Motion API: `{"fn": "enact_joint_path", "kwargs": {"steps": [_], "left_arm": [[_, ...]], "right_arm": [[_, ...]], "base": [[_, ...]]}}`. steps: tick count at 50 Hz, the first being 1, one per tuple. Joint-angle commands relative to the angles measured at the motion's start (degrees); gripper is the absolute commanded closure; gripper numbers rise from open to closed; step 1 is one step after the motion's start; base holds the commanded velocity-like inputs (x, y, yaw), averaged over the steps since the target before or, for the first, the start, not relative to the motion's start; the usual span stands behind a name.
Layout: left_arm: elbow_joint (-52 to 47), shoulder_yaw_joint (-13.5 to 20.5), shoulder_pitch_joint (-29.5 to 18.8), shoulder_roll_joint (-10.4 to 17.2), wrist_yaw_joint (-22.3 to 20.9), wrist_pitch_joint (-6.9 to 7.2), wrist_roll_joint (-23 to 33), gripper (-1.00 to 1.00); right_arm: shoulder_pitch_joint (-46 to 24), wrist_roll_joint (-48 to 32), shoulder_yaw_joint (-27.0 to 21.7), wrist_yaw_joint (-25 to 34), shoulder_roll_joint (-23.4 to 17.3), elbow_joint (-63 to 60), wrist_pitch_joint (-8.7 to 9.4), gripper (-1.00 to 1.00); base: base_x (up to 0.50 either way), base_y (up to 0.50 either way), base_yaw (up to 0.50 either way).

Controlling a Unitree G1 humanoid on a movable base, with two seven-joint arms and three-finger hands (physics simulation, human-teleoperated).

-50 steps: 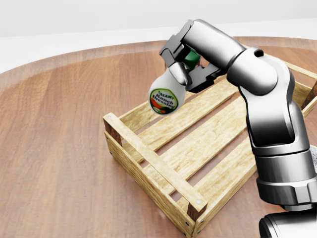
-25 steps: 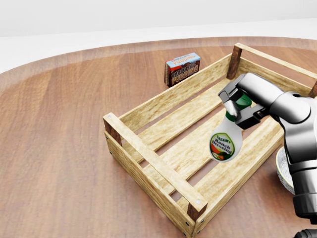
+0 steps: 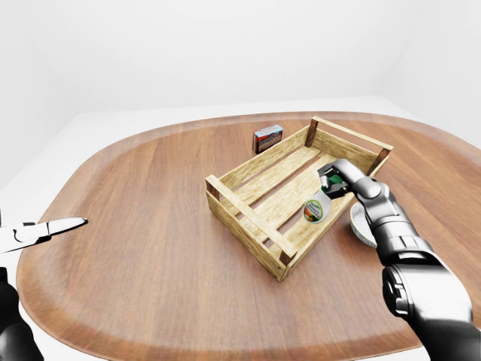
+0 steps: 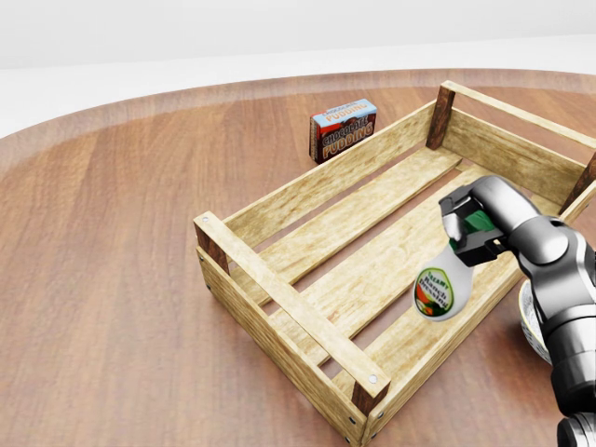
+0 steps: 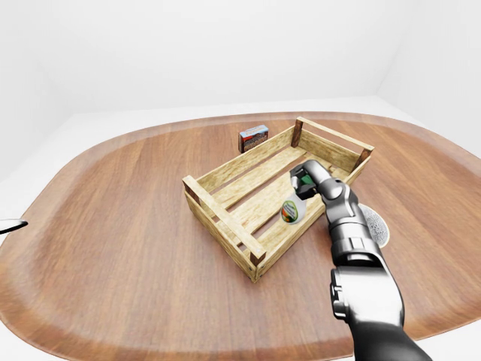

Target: Pick up the salad dressing and put it in the tray.

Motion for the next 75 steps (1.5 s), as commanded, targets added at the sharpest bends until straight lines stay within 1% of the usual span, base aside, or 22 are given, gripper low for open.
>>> {"fn": "enact_joint_path", "kwargs": {"steps": [1,9,17,18,20,22,23,28,33,34,35,36,59,64,68,69,70,71,72,73,74,75], "left_arm": [[0.24,-0.13,0.01,-0.03,-0.02,0.00,0.13,-1.00],[-0.69,0.01,0.11,-0.08,0.05,0.00,-0.03,-1.00],[-0.62,0.06,0.07,-0.15,-0.10,0.00,0.02,-1.00],[-0.45,0.00,0.08,-0.18,-0.15,0.00,0.09,-1.00],[-0.33,-0.15,0.10,-0.25,-0.14,0.00,0.23,-1.00],[-0.44,-0.17,0.10,-0.25,-0.15,0.00,0.22,-1.00],[-0.48,-0.17,0.05,-0.25,-0.09,0.00,0.17,-1.00],[-0.48,-0.15,0.07,-0.27,-0.15,0.00,0.16,-1.00],[0.03,-0.34,0.07,-0.31,-0.23,0.00,0.29,-1.00],[0.10,-0.34,0.09,-0.29,-0.23,0.00,0.35,-1.00],[0.05,-0.28,0.09,-0.27,-0.23,0.00,0.28,-1.00],[0.03,-0.26,0.09,-0.24,-0.22,0.00,0.26,-1.00],[-0.68,-0.53,0.12,-0.42,-0.15,0.00,0.37,-1.00],[-0.63,-0.70,-0.02,-0.48,-0.12,0.00,0.54,-1.00],[-0.74,-0.98,0.06,-0.66,-0.22,0.00,0.75,-1.00],[-0.72,-0.94,0.04,-0.66,-0.24,0.00,0.73,-1.00],[-0.56,-0.90,-0.02,-0.61,-0.24,0.00,0.75,-1.00],[-0.51,-0.89,-0.06,-0.58,-0.24,0.00,0.74,-1.00],[-0.48,-0.90,-0.08,-0.58,-0.25,0.00,0.71,-1.00],[-0.47,-0.96,-0.04,-0.61,-0.27,0.00,0.74,-1.00],[-0.54,-1.01,0.02,-0.66,-0.27,0.00,0.76,-1.00],[-0.58,-1.00,0.03,-0.67,-0.28,0.00,0.78,-1.00]], "right_arm": [[-1.71,-0.58,0.00,-10.82,-0.47,7.32,-3.31,1.00],[-1.01,-0.26,0.38,-13.47,-0.13,10.30,-3.31,1.00],[-0.27,-0.72,1.09,-14.37,1.01,11.91,-3.31,1.00],[-0.64,-1.62,1.79,-13.77,1.08,12.54,-3.31,1.00],[-1.09,-3.59,2.61,-15.36,0.92,13.28,-3.31,1.00],[-1.71,-3.90,2.38,-14.76,1.21,13.87,-3.31,1.00],[-2.25,-6.65,4.08,-15.66,1.07,14.49,-3.31,1.00],[-4.69,-11.89,5.15,-17.65,1.43,15.44,-3.31,1.00],[-5.34,-13.15,4.49,-17.87,3.29,16.16,-3.31,1.00],[-5.39,-13.59,4.67,-17.96,3.70,16.12,-3.31,0.80],[-5.34,-13.42,4.51,-16.61,3.99,16.29,-3.31,-1.00],[-5.21,-13.66,4.46,-17.90,4.11,16.15,-3.31,-1.00],[-2.64,-13.67,4.30,-17.65,4.17,16.24,-3.31,-1.00],[-4.90,-13.74,4.31,-13.28,3.27,10.18,-3.31,-1.00],[-4.80,-14.15,3.36,-2.79,2.85,-8.37,-3.31,-1.00],[-4.24,-14.44,2.96,-0.03,3.01,-13.34,-1.78,-1.00],[-4.15,-15.15,2.68,5.39,2.97,-22.29,1.79,-1.00],[-3.96,-15.86,2.36,8.23,3.11,-26.62,3.50,-1.00],[-4.40,-16.54,2.08,11.00,3.13,-30.66,4.93,-1.00],[-4.79,-17.12,1.85,12.84,3.22,-33.23,5.69,-1.00],[-6.01,-18.40,2.06,16.97,2.92,-38.20,6.69,-1.00],[-6.50,-19.00,1.82,18.46,2.96,-39.70,6.69,-1.00]], "base": [[0.00,0.00,0.00],[0.00,0.00,0.00],[0.00,0.00,0.00],[0.00,0.00,0.00],[0.00,0.00,0.00],[0.00,0.00,0.00],[0.00,0.00,0.00],[0.00,0.00,0.00],[0.00,0.00,0.00],[0.00,0.00,0.00],[0.00,0.00,0.00],[0.00,0.00,0.00],[0.00,0.00,0.00],[0.00,0.00,0.00],[0.00,0.00,0.00],[0.00,0.00,0.00],[0.00,0.00,0.00],[0.00,0.00,0.00],[0.00,0.00,0.00],[0.00,0.00,0.00],[0.00,0.00,0.00],[0.00,0.00,0.00]]}}
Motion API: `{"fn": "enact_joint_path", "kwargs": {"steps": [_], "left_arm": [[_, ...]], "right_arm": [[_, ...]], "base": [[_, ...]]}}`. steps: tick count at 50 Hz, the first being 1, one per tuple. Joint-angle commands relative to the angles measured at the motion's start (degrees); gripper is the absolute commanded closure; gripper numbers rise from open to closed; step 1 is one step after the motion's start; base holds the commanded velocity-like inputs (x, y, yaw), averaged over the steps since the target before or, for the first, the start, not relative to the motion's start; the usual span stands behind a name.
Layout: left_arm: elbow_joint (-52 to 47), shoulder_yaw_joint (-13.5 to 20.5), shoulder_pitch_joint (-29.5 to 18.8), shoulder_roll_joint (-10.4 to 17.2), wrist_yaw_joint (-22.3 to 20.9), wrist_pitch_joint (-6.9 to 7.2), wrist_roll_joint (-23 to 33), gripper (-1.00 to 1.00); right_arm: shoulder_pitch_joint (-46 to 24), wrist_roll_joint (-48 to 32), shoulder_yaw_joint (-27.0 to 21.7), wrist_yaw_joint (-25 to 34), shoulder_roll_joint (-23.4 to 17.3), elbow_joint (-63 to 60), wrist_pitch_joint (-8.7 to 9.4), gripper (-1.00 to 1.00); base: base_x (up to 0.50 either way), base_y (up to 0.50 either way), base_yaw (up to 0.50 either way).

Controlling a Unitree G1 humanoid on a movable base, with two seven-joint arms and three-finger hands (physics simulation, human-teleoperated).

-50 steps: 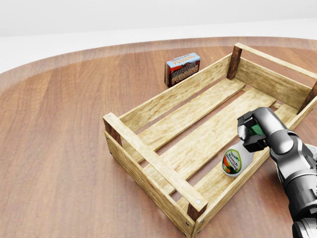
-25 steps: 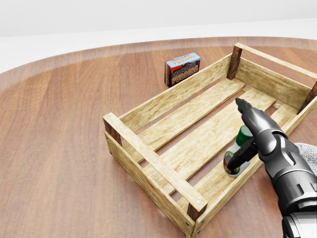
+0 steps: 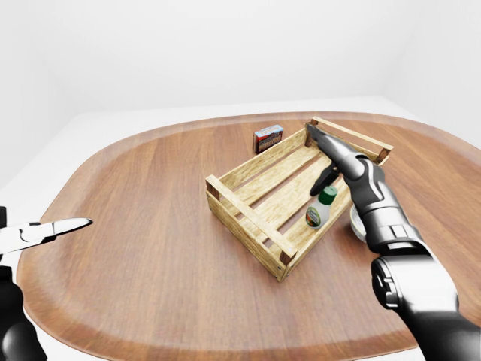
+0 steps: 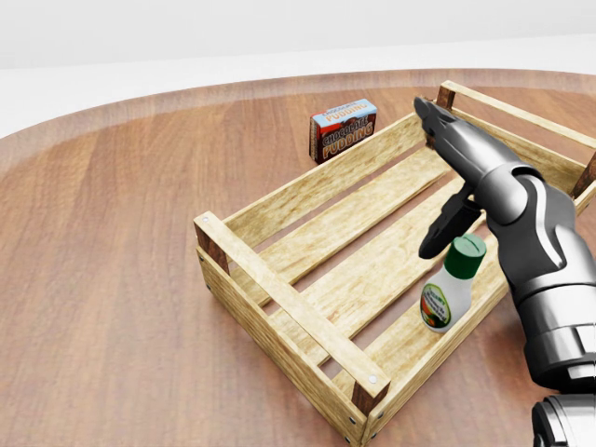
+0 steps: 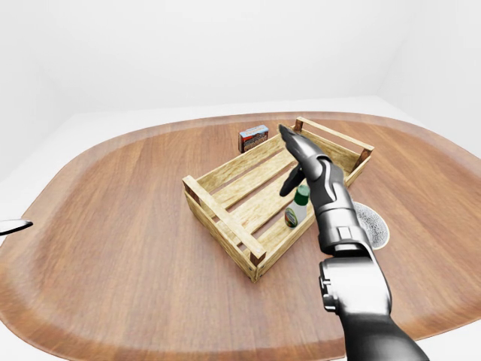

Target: Pick up the salad dressing and put it in the tray.

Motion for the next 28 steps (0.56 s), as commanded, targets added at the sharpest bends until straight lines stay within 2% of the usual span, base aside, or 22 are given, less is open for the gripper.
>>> {"fn": "enact_joint_path", "kwargs": {"steps": [1,2,8,14,28], "left_arm": [[-0.10,-0.14,0.01,-0.14,-0.10,0.00,0.06,-1.00],[-0.10,-0.14,0.03,-0.14,-0.12,0.00,0.08,-1.00],[-0.54,0.07,0.00,-0.06,-0.01,0.00,-0.18,-1.00],[-0.52,-0.48,0.02,-0.39,-0.04,0.00,0.18,-1.00],[-0.89,-0.64,-0.06,-0.45,-0.02,0.00,0.25,-1.00]], "right_arm": [[-2.91,-4.68,-1.72,22.31,-0.36,-33.15,6.67,-1.00],[-3.77,-5.41,-1.80,23.96,-0.61,-34.65,6.67,-1.00],[-7.30,-8.24,-3.12,24.06,-3.29,-37.90,6.67,-1.00],[-10.56,-7.72,-5.08,24.06,-6.43,-41.03,6.67,-1.00],[-6.64,-8.67,-4.60,24.06,-5.39,-40.36,6.67,-1.00]], "base": [[0.00,0.00,0.00],[0.00,0.00,0.00],[0.00,0.00,0.00],[0.00,0.00,0.00],[0.00,0.00,0.00]]}}
